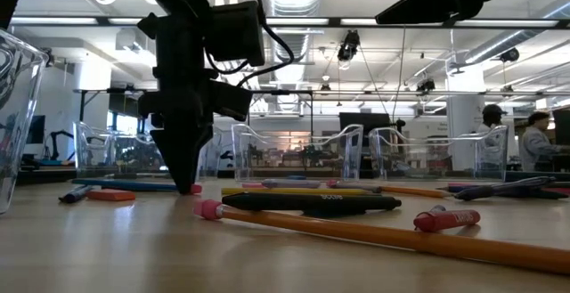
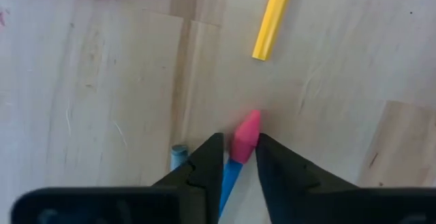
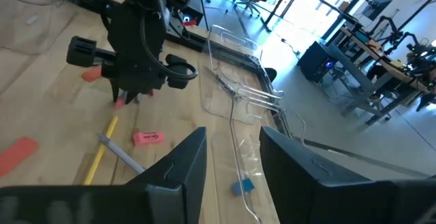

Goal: Sort crayons/erasers/pens/pencils in bins
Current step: Put the blue pencil into the bottom transparent bin

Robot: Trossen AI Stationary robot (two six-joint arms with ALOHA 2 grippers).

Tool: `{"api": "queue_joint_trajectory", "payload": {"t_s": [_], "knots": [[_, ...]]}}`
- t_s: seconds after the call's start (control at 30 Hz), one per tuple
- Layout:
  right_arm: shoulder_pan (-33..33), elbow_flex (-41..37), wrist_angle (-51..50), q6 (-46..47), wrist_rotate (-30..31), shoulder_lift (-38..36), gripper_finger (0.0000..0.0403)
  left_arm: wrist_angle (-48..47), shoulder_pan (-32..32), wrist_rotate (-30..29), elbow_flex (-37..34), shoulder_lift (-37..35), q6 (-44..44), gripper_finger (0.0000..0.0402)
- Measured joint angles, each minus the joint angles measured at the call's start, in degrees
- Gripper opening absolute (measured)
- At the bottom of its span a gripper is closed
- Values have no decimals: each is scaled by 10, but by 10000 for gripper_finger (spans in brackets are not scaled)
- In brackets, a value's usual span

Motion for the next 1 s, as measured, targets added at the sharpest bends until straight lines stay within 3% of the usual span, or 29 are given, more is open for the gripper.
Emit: {"api": "queue_joint_trajectory", "payload": {"t_s": [0.27,0.67,0.83,1.0], "knots": [[0,0,1,0,0,0,128,-22,0,24,22,0,-34,16],[0,0,3,0,0,0,128,-256,-1,16,196,-16,-31,9],[0,0,0,0,0,0,128,-390,-26,27,280,-44,-109,8],[0,0,0,0,0,0,128,-419,-91,34,305,-94,-213,8]]}}
